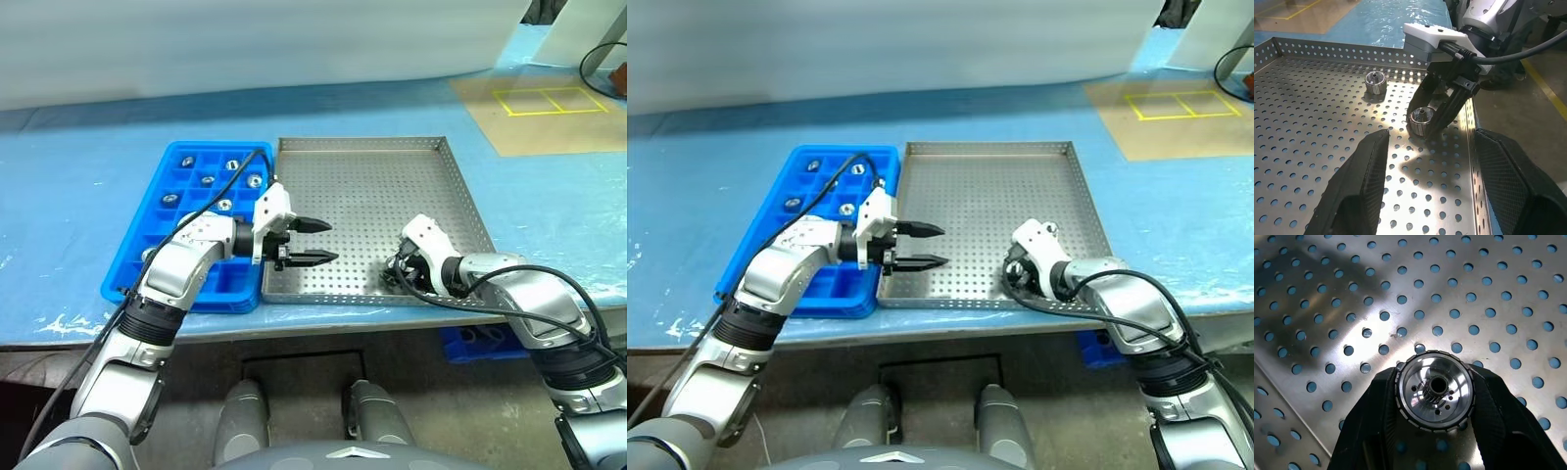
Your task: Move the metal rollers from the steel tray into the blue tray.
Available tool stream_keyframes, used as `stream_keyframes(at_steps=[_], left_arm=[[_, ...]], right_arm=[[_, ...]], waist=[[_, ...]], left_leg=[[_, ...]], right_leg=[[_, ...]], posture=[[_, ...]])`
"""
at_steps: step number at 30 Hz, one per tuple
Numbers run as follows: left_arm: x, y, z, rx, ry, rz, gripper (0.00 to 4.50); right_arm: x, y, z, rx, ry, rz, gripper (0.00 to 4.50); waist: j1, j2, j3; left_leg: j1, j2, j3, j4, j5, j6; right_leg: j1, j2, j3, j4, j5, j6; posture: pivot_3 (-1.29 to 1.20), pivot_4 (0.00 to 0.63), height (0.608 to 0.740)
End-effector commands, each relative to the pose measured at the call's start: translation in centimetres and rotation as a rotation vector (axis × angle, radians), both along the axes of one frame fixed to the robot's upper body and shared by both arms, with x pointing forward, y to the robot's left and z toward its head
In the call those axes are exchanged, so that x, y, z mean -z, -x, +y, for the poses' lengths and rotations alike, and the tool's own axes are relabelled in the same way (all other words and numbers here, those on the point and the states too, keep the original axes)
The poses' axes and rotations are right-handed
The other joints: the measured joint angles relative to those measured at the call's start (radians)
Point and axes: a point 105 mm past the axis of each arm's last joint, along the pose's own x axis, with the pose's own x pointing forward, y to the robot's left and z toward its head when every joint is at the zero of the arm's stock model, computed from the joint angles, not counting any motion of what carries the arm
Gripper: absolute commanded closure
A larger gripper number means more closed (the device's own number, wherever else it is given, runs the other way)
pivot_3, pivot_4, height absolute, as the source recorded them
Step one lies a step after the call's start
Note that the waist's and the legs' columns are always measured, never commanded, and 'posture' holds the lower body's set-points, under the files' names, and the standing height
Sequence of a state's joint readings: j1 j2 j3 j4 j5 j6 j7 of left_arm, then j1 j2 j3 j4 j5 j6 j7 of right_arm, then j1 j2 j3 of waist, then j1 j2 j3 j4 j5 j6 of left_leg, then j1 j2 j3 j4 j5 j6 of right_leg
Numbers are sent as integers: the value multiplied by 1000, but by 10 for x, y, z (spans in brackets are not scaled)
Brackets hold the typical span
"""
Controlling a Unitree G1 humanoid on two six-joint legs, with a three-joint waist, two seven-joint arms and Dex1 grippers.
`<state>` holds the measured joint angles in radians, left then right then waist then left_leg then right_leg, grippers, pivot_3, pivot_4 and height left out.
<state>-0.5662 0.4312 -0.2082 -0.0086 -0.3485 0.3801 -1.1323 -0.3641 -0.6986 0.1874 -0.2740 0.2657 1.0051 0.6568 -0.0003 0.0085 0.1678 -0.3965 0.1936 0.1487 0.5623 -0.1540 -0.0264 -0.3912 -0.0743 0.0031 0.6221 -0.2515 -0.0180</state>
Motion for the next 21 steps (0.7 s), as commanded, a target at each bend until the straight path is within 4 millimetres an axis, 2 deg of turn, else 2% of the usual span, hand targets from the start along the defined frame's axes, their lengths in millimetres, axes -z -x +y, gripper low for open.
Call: stream_keyframes(at_steps=[1,3,5,9,12,15,21], left_arm=[[-19,-2,10,-47,54,-56,1599],[-25,-1,16,-91,93,-57,1599],[-26,1,24,-127,95,-54,1599],[-23,11,42,-231,73,-56,1599],[-21,11,56,-388,116,-39,1599],[-6,26,71,-491,73,-26,1599],[-8,50,83,-595,112,13,1599]], right_arm=[[-39,-20,23,-59,-121,-196,2846],[-59,-30,41,-85,-216,-273,2846],[-70,-38,60,-131,-266,-324,2846],[-79,-57,94,-214,-297,-391,2846],[-83,-68,117,-266,-335,-400,2846],[-81,-73,148,-345,-338,-368,2846],[-94,-67,199,-502,-395,-366,2846]], waist=[[-2,0,0],[-8,0,0],[-5,0,0],[15,0,0],[45,0,0],[62,-1,1],[110,-2,1]], left_leg=[[0,0,0,0,0,0],[-1,0,1,0,0,0],[-5,0,1,0,1,0],[-7,2,0,-1,3,-1],[-10,3,0,-1,3,-1],[-12,3,0,0,2,-1],[-16,7,-3,-1,3,-3]], right_leg=[[0,0,0,1,0,0],[-3,0,1,2,0,0],[-7,1,1,4,0,-1],[-10,1,-1,3,1,-1],[-10,1,-3,2,0,-2],[-12,1,-4,2,0,-2],[-14,1,-8,2,0,-2]], posture=[[-169,150,740],[-129,150,740],[-62,150,740],[65,150,740],[131,150,740],[193,150,740],[336,150,740]])
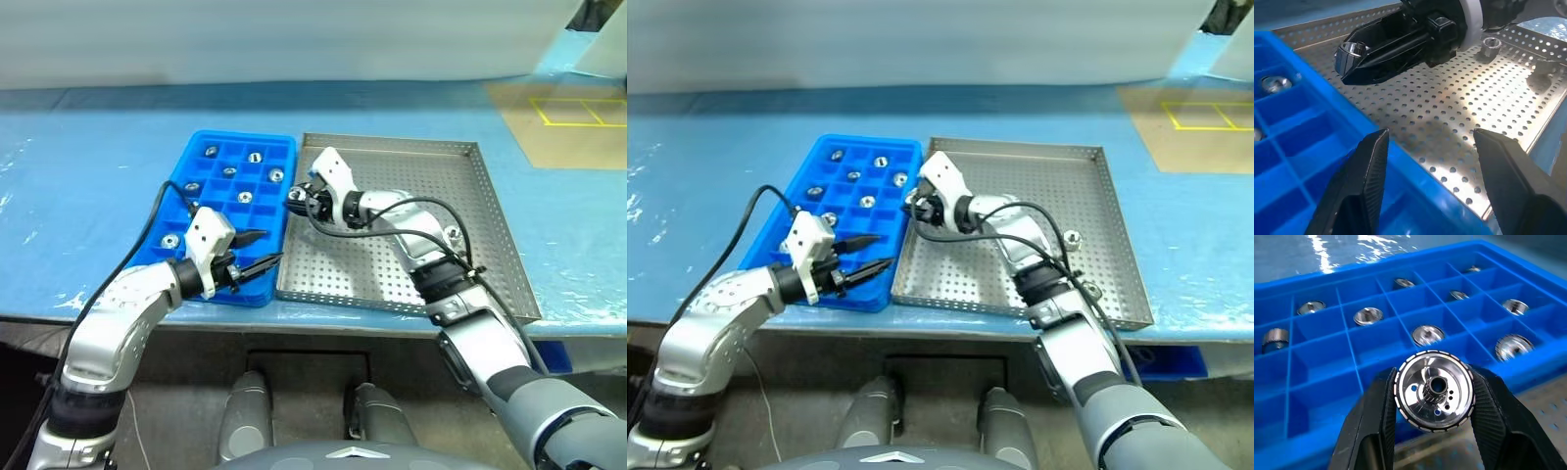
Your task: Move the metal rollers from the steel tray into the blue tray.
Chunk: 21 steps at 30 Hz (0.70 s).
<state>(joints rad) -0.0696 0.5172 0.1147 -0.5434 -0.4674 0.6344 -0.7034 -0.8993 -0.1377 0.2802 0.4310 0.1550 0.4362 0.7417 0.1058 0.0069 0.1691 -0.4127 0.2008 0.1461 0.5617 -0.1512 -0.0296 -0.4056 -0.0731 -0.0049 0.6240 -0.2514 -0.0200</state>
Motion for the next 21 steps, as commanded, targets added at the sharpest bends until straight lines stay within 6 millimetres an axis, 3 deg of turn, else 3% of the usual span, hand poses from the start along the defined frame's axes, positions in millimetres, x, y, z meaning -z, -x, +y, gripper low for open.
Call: stream_keyframes(at_steps=[1,8,20,21], left_arm=[[-16,15,2,-33,22,-50,1599],[-12,29,7,-106,4,-39,1599],[-14,28,9,-118,2,-44,1599],[-14,27,9,-118,1,-45,1599]], right_arm=[[-20,9,29,-121,-22,-77,2846],[-4,21,55,-253,67,-38,2846],[13,14,55,-211,125,-37,2846],[16,15,55,-213,130,-28,2496]], waist=[[10,0,0],[60,0,0],[100,0,0],[100,0,0]], left_leg=[[0,0,0,0,0,0],[-1,1,-2,-1,0,0],[-2,2,-3,-1,2,-5],[-2,2,-3,-1,2,-5]], right_leg=[[0,0,0,0,0,0],[0,0,-2,0,0,0],[-2,1,-2,1,0,0],[-2,1,-2,0,0,0]], posture=[[354,150,740],[445,150,740],[456,150,740],[456,150,740]])
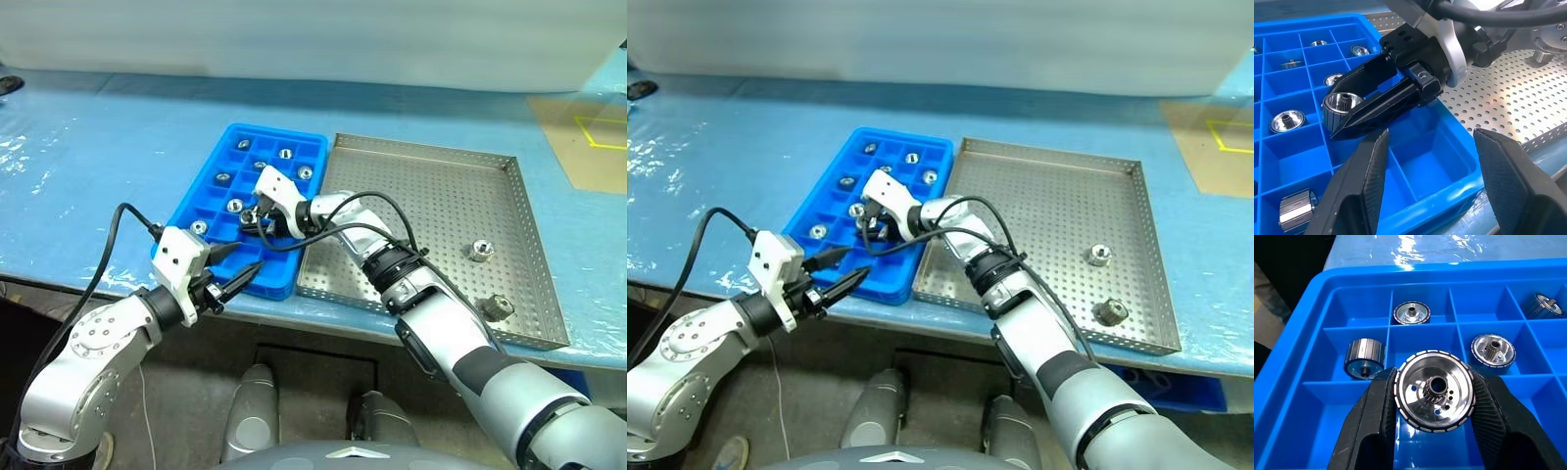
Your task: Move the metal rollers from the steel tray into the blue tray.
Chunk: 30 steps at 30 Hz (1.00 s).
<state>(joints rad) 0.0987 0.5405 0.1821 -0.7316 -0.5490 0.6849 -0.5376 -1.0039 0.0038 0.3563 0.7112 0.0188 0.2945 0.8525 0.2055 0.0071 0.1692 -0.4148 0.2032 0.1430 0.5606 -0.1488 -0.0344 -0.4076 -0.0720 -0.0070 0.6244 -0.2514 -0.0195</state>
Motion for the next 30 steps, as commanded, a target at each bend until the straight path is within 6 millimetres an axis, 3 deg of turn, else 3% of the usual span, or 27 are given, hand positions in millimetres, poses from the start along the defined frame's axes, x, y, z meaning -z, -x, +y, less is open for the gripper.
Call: stream_keyframes(at_steps=[1,6,10,16,20,24,27,30], left_arm=[[-12,2,-2,14,-8,-56,1599],[-14,-2,-8,48,-7,-63,1599],[-12,-14,-26,136,9,-60,1599],[-8,-43,-54,279,37,-66,1599],[-7,-56,-77,414,36,-76,1599],[-8,-64,-92,483,41,-93,1599],[-7,-66,-100,535,45,-96,1599],[-6,-68,-104,569,43,-96,1599]], right_arm=[[-9,2,6,-30,-18,-34,2109],[-17,-3,-1,23,-95,-41,477],[-37,-15,-36,120,-200,-90,477],[-42,-29,-142,468,-229,-131,477],[-34,-30,-223,803,-182,-148,477],[-20,-23,-287,1085,-94,-125,477],[-10,-13,-320,1226,-41,-85,477],[4,-3,-327,1256,-16,3,477]], waist=[[0,0,0],[0,0,0],[7,0,0],[-16,0,0],[-64,0,0],[-126,0,-1],[-158,0,-1],[-182,0,-1]], left_leg=[[0,0,0,0,0,0],[0,1,-1,0,1,-2],[-1,0,-2,1,2,-3],[1,-2,0,4,3,-5],[3,-4,3,3,4,-7],[5,-4,5,2,5,-6],[8,-3,6,2,5,-6],[9,1,6,2,5,-6]], right_leg=[[0,0,0,0,0,0],[-1,2,0,1,0,0],[0,1,-1,2,0,1],[1,2,2,2,8,8],[1,3,6,2,10,8],[1,4,10,2,11,8],[2,7,13,1,12,8],[2,13,15,0,13,5]], posture=[[456,150,740],[404,150,740],[288,150,740],[63,150,740],[-65,150,740],[-152,150,740],[-193,150,740],[-221,150,740]])
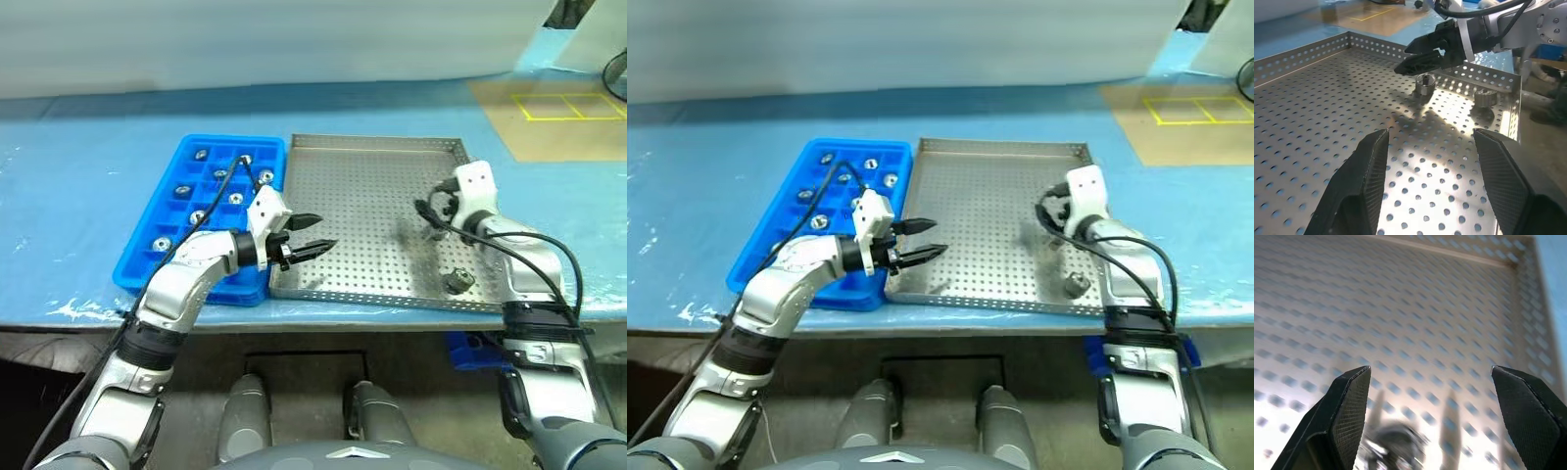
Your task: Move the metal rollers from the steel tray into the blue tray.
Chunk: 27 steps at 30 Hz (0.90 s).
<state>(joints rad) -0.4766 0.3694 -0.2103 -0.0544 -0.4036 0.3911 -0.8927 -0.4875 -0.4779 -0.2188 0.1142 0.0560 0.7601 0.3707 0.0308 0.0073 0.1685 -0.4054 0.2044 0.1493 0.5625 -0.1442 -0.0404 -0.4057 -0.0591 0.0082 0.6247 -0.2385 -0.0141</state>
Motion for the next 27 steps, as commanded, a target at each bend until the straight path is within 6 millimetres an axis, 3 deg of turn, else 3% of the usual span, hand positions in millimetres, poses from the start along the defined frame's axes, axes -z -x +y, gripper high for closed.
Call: stream_keyframes(at_steps=[1,5,11,18,21,25,27], left_arm=[[-7,-1,-5,48,0,-49,1599],[-8,-4,-4,59,-2,-53,1599],[-6,-4,-3,60,-6,-52,1599],[-5,-3,-1,52,-11,-50,1599],[-7,-3,1,46,-10,-54,1599],[-7,-5,6,29,-17,-59,1599],[-8,-6,8,18,-14,-61,1599]], right_arm=[[-6,7,-2,17,-16,9,477],[-6,7,13,-23,-112,5,477],[-10,7,21,-60,-133,-14,477],[14,10,32,-96,-154,80,477],[23,11,35,-103,-151,99,1122],[14,5,43,-137,-168,44,2522],[12,4,47,-159,-143,29,2912]], waist=[[-13,0,0],[-16,0,0],[-12,1,0],[-12,1,0],[-13,1,0],[-13,1,0],[-11,1,0]], left_leg=[[1,1,0,0,0,0],[4,2,1,0,0,0],[4,1,3,1,1,2],[3,2,3,0,1,2],[4,2,3,0,1,2],[4,2,3,0,1,2],[4,2,3,0,1,2]], right_leg=[[0,1,0,0,0,0],[2,2,1,0,-1,-7],[3,0,2,0,0,-8],[3,1,2,-1,0,-9],[3,1,2,-1,0,-9],[2,1,2,-1,0,-9],[2,1,2,-1,0,-9]], posture=[[-224,150,740],[-232,150,740],[-226,150,740],[-208,150,740],[-208,150,740],[-187,150,740],[-182,150,740]])
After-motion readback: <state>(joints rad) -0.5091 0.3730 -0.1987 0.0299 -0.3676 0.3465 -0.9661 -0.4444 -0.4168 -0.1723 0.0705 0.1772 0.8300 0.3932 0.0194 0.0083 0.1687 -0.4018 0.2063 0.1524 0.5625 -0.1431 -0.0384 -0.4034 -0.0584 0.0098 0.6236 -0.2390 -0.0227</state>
